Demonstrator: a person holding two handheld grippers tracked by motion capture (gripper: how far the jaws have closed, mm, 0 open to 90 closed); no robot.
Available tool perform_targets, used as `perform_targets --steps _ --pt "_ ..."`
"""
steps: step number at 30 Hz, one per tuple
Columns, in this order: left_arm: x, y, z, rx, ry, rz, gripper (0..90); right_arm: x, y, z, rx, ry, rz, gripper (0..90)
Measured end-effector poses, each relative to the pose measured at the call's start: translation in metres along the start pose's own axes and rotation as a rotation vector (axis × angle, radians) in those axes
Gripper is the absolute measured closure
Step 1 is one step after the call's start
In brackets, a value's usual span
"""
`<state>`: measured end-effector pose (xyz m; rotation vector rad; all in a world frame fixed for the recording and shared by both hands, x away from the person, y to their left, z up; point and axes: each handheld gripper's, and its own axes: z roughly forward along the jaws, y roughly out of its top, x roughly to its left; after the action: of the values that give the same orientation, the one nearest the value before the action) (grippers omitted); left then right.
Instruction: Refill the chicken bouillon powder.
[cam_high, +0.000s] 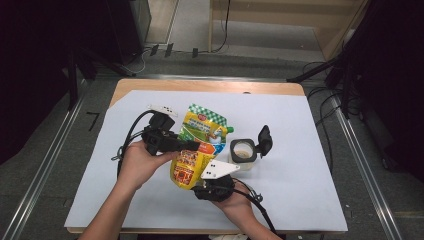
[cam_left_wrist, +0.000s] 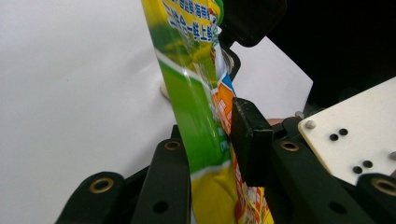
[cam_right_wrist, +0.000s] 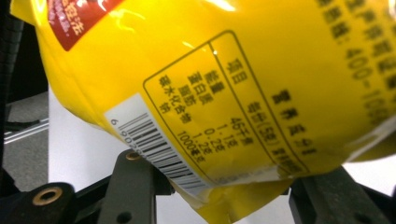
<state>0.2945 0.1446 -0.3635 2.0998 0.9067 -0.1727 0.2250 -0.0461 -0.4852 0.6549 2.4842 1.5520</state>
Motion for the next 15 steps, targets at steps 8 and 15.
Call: perform_targets --steps 8,15 --pt "-0.0028 0.0002 0.0047 0.009 0.006 0.013 74.8 0.0011 0.0015 -0.0013 0.009 0.022 0.025 56.5" --pt "-0.0047 0.0005 0.0086 0.015 0.004 0.018 73.5 0.0032 0.0039 -0.0034 0.021 0.041 0.035 56.0"
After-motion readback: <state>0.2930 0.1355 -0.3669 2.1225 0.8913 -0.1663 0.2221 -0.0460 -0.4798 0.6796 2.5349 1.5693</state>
